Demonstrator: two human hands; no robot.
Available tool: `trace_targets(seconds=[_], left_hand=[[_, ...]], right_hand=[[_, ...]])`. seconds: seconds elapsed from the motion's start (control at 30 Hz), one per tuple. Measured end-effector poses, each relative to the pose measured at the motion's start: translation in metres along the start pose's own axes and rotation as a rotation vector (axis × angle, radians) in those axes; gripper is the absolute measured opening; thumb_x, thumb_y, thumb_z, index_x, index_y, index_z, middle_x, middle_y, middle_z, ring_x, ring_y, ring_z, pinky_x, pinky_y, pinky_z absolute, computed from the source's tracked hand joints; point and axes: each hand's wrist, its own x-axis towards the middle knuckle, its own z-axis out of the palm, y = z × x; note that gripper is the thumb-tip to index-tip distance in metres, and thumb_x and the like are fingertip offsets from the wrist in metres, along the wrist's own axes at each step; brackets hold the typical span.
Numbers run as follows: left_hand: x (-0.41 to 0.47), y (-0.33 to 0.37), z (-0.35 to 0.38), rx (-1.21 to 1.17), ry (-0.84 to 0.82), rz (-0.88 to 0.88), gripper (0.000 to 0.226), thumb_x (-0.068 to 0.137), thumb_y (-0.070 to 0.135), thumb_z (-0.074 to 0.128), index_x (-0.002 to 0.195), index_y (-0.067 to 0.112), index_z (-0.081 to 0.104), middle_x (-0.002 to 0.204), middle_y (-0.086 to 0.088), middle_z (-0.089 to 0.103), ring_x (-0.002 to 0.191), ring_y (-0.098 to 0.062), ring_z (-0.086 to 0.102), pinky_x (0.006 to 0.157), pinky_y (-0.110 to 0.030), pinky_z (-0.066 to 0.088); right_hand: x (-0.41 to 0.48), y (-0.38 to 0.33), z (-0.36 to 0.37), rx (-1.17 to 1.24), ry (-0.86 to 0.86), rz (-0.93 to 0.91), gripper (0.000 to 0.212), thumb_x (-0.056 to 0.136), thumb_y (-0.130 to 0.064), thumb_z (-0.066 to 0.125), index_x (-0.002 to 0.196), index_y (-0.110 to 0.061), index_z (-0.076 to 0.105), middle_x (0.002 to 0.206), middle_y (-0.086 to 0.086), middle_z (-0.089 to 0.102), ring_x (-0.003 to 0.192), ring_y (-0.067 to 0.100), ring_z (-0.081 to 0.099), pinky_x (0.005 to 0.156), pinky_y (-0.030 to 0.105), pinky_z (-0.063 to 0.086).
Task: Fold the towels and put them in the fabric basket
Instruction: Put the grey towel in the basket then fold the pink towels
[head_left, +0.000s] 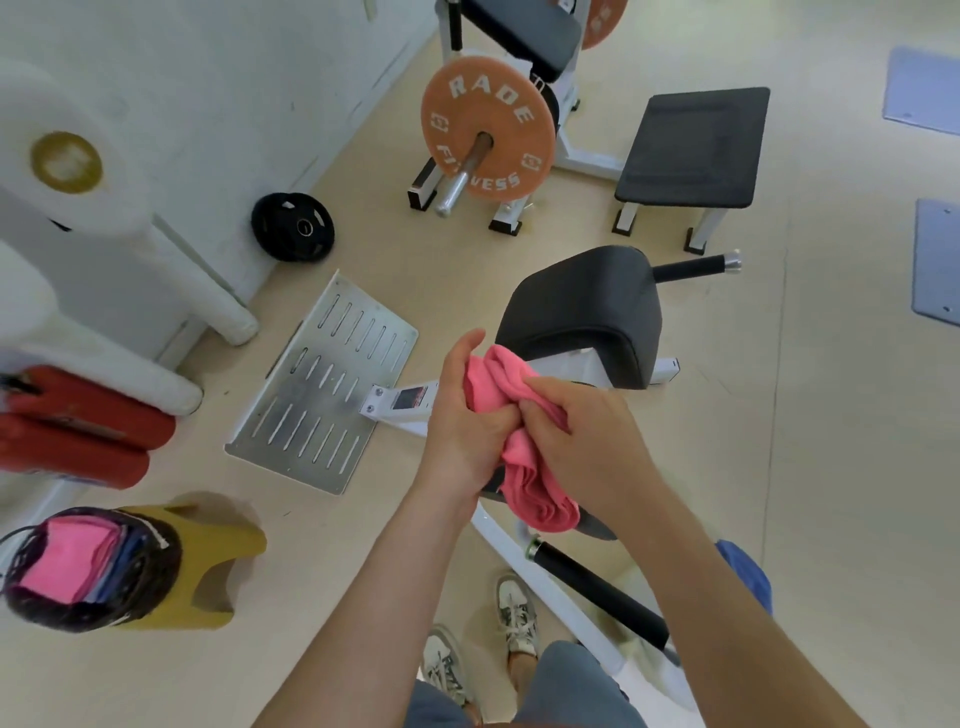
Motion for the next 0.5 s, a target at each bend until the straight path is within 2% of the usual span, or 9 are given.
trace_targets(seconds=[0.07, 0.17, 0.27, 0.33, 0.4, 0.5], left_hand=[[-0.002, 0.004, 0.000, 0.056, -0.005, 0.017, 0.075, 0.078, -0.009, 0.056, 0.132, 0.041, 0.043, 0.107, 0.014, 0.056, 0.070, 0.005, 0.065, 0.065, -0.020, 0.056], [-0.005, 0.012, 0.000, 0.131, -0.019, 0.041, 0.077, 0.078, -0.014, 0.052, 0.136, 0.034, 0.039, 0.115, 0.000, 0.054, 0.060, 0.006, 0.061, 0.055, -0.015, 0.051], [-0.008, 0.017, 0.001, 0.194, -0.050, 0.050, 0.081, 0.082, -0.008, 0.056, 0.143, 0.036, 0.027, 0.111, 0.008, 0.052, 0.062, 0.011, 0.061, 0.054, -0.011, 0.048], [-0.010, 0.017, 0.000, 0.230, -0.080, 0.037, 0.086, 0.082, 0.000, 0.061, 0.146, 0.038, 0.018, 0.110, 0.009, 0.053, 0.072, 0.008, 0.063, 0.060, -0.013, 0.050], [-0.015, 0.017, -0.004, 0.228, -0.146, 0.025, 0.093, 0.075, 0.002, 0.060, 0.147, 0.039, 0.013, 0.111, -0.004, 0.058, 0.077, -0.003, 0.064, 0.070, -0.023, 0.053], [-0.025, 0.019, -0.008, 0.175, -0.279, 0.105, 0.087, 0.065, -0.004, 0.049, 0.138, 0.041, 0.029, 0.104, -0.005, 0.064, 0.085, -0.013, 0.068, 0.083, -0.031, 0.055]], right_hand=[[-0.001, -0.003, 0.001, -0.028, -0.027, -0.017, 0.022, 0.097, -0.023, 0.048, 0.099, -0.016, 0.069, 0.072, 0.004, 0.065, 0.069, 0.020, 0.059, 0.069, 0.040, 0.049], [-0.004, -0.004, 0.002, 0.019, -0.036, 0.001, 0.022, 0.096, -0.023, 0.048, 0.096, -0.018, 0.069, 0.070, 0.004, 0.064, 0.067, 0.019, 0.057, 0.069, 0.042, 0.049], [-0.005, -0.004, 0.000, 0.213, -0.034, 0.072, 0.023, 0.096, -0.028, 0.048, 0.096, -0.024, 0.071, 0.073, 0.008, 0.067, 0.071, 0.024, 0.061, 0.070, 0.041, 0.052], [-0.004, -0.005, -0.003, 0.312, -0.022, 0.092, 0.024, 0.095, -0.034, 0.050, 0.098, -0.024, 0.072, 0.075, 0.010, 0.069, 0.074, 0.028, 0.064, 0.071, 0.044, 0.054], [-0.003, -0.006, -0.008, 0.379, -0.028, 0.119, 0.021, 0.092, -0.033, 0.056, 0.107, -0.030, 0.071, 0.076, 0.003, 0.072, 0.073, 0.022, 0.068, 0.071, 0.042, 0.057], [-0.001, -0.005, -0.020, 0.476, -0.046, 0.148, 0.020, 0.089, -0.019, 0.062, 0.106, -0.026, 0.071, 0.083, 0.001, 0.073, 0.078, 0.018, 0.069, 0.071, 0.032, 0.059]])
